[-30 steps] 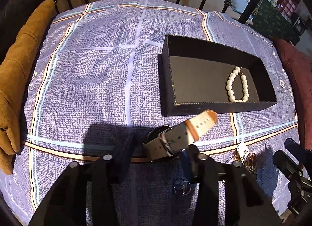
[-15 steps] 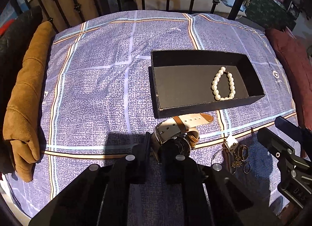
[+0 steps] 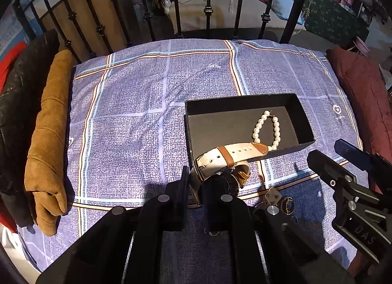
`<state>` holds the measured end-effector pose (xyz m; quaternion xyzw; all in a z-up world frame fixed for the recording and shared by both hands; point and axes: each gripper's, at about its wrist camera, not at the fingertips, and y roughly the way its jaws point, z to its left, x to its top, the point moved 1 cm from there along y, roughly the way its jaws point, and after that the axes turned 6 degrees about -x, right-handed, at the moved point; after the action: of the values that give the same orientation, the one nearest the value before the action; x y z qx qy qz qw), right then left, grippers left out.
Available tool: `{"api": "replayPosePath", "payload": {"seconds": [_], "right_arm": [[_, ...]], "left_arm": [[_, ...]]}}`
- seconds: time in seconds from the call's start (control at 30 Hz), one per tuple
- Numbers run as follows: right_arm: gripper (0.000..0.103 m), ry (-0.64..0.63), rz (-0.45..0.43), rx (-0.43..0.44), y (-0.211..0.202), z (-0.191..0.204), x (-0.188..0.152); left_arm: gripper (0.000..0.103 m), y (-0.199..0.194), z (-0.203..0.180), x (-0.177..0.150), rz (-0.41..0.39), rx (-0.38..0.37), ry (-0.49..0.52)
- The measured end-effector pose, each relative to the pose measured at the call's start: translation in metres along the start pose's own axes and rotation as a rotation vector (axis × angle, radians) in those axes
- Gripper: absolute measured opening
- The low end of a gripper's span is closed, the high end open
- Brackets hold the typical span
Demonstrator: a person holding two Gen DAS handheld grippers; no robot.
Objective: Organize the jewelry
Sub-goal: 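Carry the white-strap watch over the black box with the left gripper, then lower the watch into the box beside the pearls and open the left gripper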
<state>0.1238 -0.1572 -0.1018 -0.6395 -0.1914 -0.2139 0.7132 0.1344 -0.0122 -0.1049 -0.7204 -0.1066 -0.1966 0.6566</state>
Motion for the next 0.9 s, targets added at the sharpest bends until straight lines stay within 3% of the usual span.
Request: {"api": "replayPosePath", "payload": {"seconds": [0.47,0.5,0.57,0.73,0.9], "right_arm": [[0.061,-0.004,-0.067,-0.019,0.0,-0.006,0.03],[0.057,-0.005,-0.073,-0.022,0.001,-0.006,0.032],[0.018,-0.01,-0.074,-0.031,0.003,-0.006,0.035],[0.004,-0.007,-0.047,-0.017,0.012,-0.008,0.037],[0.003,-0.016,-0.03,-0.003,0.021,-0.005,0.037]], "left_arm": [[0.009,-0.01,-0.016,0.038,-0.079,0.01,0.016],[0.009,-0.009,-0.017,0.042,-0.084,0.01,0.016],[0.009,-0.007,-0.018,0.047,-0.089,0.012,0.02],[0.009,-0.001,-0.021,0.054,-0.087,0.015,0.02],[0.009,0.01,-0.022,0.055,-0.07,0.02,0.013]]}}
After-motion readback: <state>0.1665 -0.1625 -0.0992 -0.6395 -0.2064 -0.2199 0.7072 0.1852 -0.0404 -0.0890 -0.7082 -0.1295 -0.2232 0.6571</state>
